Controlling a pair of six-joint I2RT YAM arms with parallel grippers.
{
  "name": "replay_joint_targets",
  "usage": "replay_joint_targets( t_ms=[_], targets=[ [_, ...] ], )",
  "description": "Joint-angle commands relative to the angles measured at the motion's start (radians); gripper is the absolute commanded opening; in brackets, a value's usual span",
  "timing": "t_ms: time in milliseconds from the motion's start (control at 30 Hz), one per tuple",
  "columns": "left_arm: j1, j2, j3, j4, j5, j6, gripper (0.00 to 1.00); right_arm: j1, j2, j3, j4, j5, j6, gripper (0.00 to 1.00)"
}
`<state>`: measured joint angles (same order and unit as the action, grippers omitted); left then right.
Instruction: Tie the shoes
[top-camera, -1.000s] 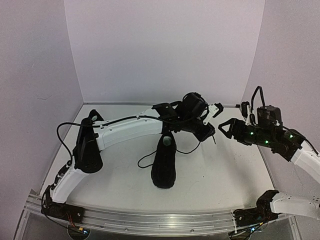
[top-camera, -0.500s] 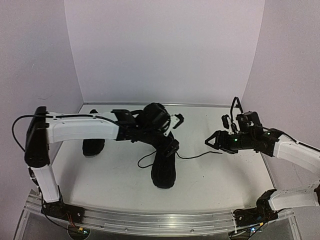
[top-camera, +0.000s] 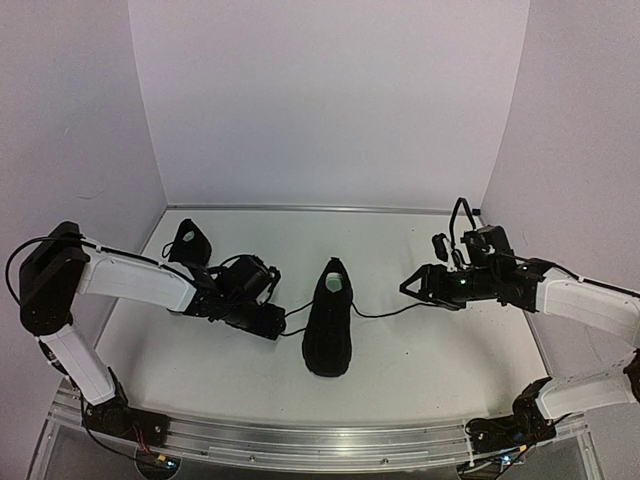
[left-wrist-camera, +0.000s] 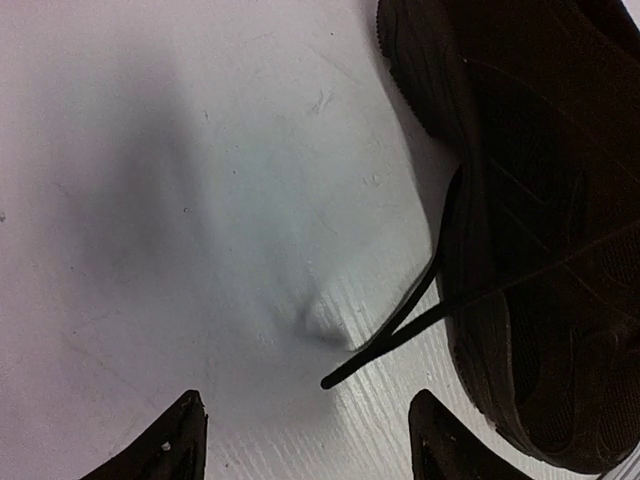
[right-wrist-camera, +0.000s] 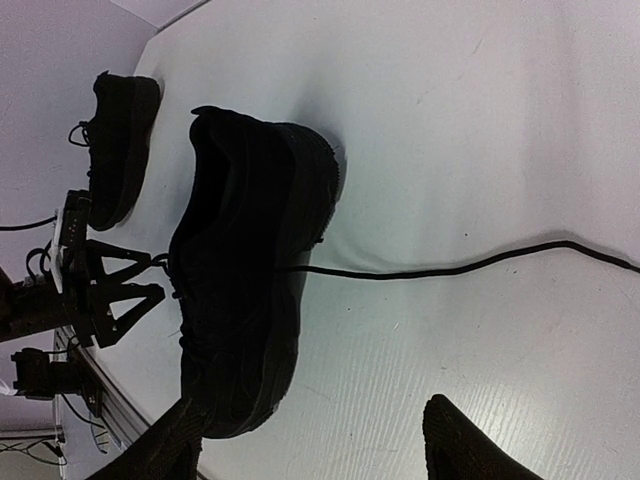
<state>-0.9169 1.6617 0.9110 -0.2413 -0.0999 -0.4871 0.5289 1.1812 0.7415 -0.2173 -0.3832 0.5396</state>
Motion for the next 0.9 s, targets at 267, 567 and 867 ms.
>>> replay_joint_targets(
  t_ms=[267,567,867],
  targets=[
    [0.068,0.119,-0.027,0.296,0.122,-0.136,0.37,0.005,-0.005,-0.013,0.029,0.033,-0.003,0.74],
    [0.069,-0.028,0.090,-0.013,-0.084,0.024,0.00,0.005,-0.009,-0.018,0.024,0.052,-0.009,0.75],
    [0.049,-0.025,0.324,-0.226,-0.316,0.274,0.04,0.005,-0.001,-0.012,0.024,0.063,-0.012,0.76]
  ],
)
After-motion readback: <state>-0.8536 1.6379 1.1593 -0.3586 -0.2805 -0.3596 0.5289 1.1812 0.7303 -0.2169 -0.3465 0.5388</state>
